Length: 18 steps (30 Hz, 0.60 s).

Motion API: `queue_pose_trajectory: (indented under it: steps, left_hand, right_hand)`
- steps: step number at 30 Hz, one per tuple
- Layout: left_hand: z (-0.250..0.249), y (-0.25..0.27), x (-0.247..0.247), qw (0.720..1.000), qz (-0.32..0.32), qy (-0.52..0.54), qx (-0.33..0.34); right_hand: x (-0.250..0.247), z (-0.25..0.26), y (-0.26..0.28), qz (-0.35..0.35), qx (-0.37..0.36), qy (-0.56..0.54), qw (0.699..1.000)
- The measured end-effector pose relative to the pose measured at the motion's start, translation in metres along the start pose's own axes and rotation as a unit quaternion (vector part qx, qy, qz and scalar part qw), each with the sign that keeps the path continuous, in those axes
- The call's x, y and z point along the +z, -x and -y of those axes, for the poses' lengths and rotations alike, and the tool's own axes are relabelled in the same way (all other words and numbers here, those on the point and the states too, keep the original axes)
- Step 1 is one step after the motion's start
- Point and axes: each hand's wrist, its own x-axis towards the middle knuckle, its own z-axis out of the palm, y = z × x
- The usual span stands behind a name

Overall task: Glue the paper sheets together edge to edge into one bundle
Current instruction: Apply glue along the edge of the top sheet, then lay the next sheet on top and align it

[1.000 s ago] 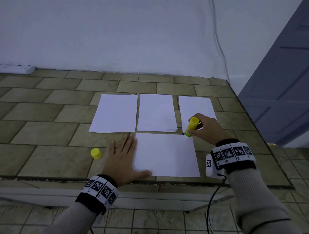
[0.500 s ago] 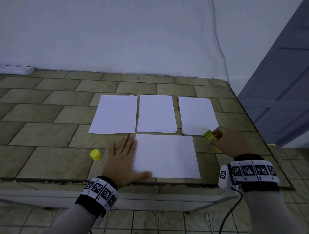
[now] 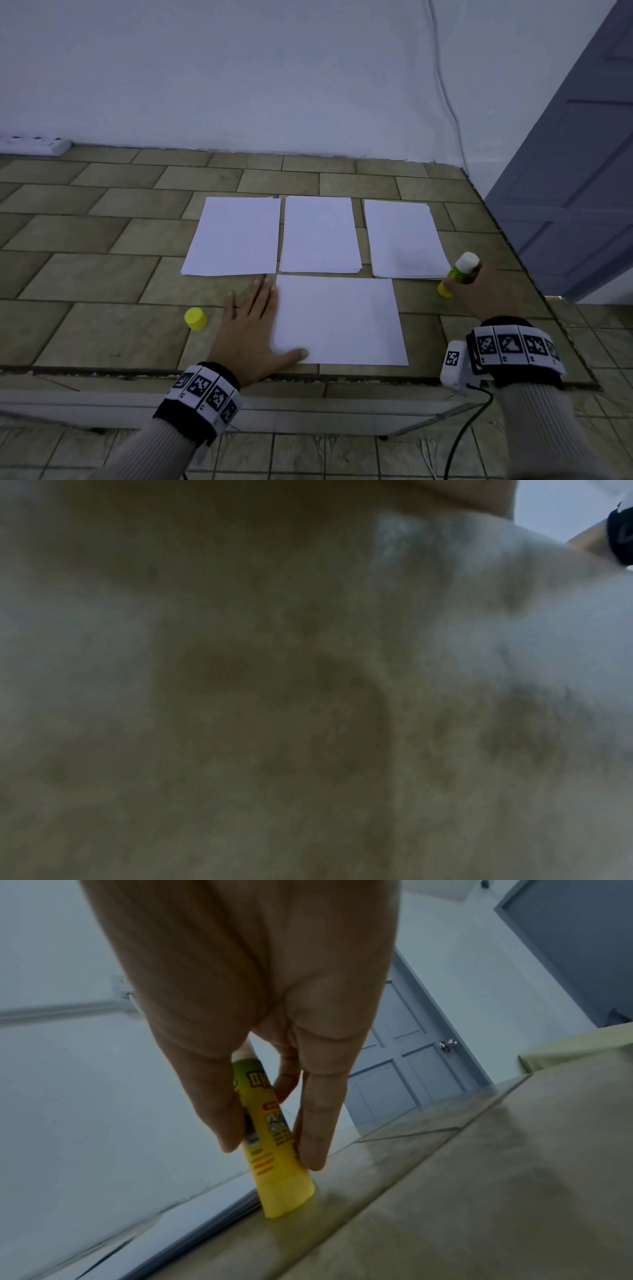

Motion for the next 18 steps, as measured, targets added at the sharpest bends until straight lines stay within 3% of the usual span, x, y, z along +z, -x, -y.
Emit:
queue_pose_trajectory:
  steps: [3,6,9,14,18]
  left_hand:
    - [0.0,0.0,0.0,1.0,0.003,-0.007,-0.001]
    - [0.002,0.0,0.003,1.0,-0.012,0.001,0.006]
    - [0.004,-0.001,0.009,1.0,-0.017,-0.003,0.012]
    - [0.003,0.0,0.006,1.0,-0.022,0.004,0.011]
    - [0.003,0.0,0.006,0.999,-0.031,0.01,0.009]
  right_hand:
    - [-0.003,0.0,0.007,0.028,0.009,0.052,0.998]
    - [-0.004,0.007,0.022,0.138,0.045,0.077,0.986]
    - [0.003,0.024,0.03,0.203,0.0,0.085,0.975]
    - [0.024,0.071,0.023,0.123,-0.149,0.044,0.98]
    - [0.045,0.089,-0.001,0.106,-0.155,0.124,0.974]
